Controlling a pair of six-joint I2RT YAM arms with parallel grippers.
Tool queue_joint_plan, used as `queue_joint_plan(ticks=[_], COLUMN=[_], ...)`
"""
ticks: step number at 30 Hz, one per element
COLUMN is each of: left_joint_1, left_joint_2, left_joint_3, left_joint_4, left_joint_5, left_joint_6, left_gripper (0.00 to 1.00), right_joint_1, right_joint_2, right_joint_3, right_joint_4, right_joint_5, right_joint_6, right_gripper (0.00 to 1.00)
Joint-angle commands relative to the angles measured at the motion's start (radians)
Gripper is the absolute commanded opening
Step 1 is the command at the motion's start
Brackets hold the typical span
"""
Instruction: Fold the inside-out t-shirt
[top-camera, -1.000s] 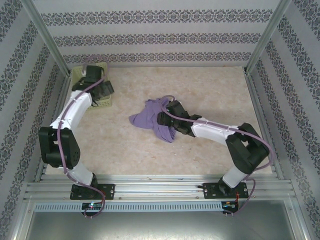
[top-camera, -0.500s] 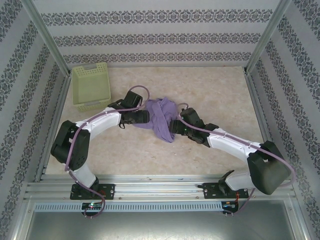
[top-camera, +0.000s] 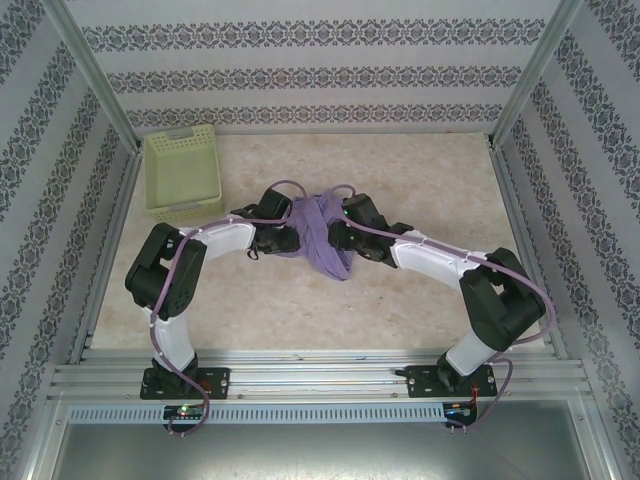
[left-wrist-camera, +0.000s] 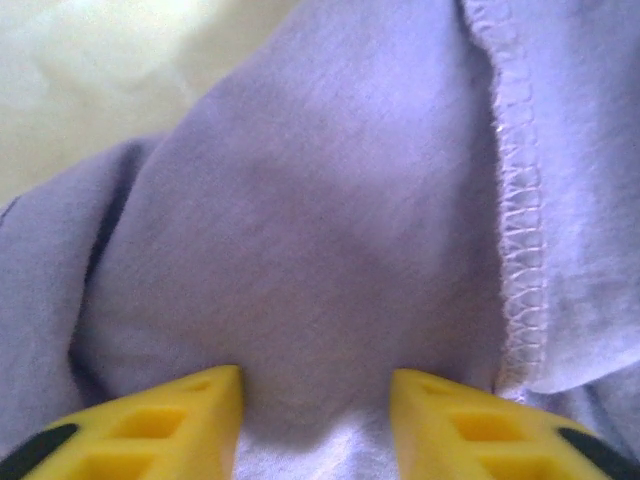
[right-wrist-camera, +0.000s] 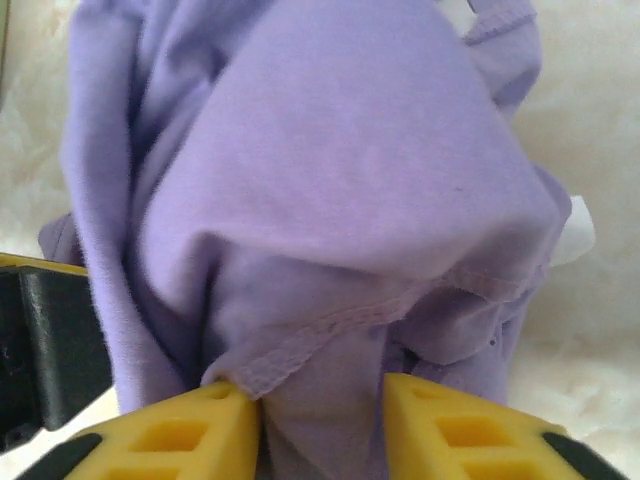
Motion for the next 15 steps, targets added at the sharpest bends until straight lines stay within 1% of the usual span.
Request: queue_joint_plan(ticks=[1, 4, 5, 11, 15], left_joint_1=[0.003, 0.034, 0.048, 0.131, 0.16], left_joint_2=[0.014, -0.01, -0.023, -0.138, -0.245], left_joint_3=[0.01, -0.015, -0.028, -0.111, -0.135], left_joint_4=[0.021, 0.023, 0.027, 0.061, 0.026], left_joint_5=[0.013, 0.009, 0.009, -0.004, -0.051], left_joint_6=[0.004, 0.004, 0.005, -0.001, -0.002], left_gripper=[0.28, 0.07, 0.0, 0.0, 0.0], right_joint_1=[0.008, 0.014, 0.014, -0.004, -0.012], right_joint_2=[-0.007, -0.073, -0.101, -0.268, -0.371], right_joint_3=[0.052, 0.047, 0.04, 0.0, -0.005], right_joint_4=[-0.086, -0.125, -0.135, -0.178, -0.212], right_joint_5=[0.1, 0.144, 0.155, 0.154, 0.14], right_joint_6=[-0.054, -0.081, -0.086, -0.104, -0.111], right_gripper=[0.15, 0.01, 0.0, 0.0, 0.0])
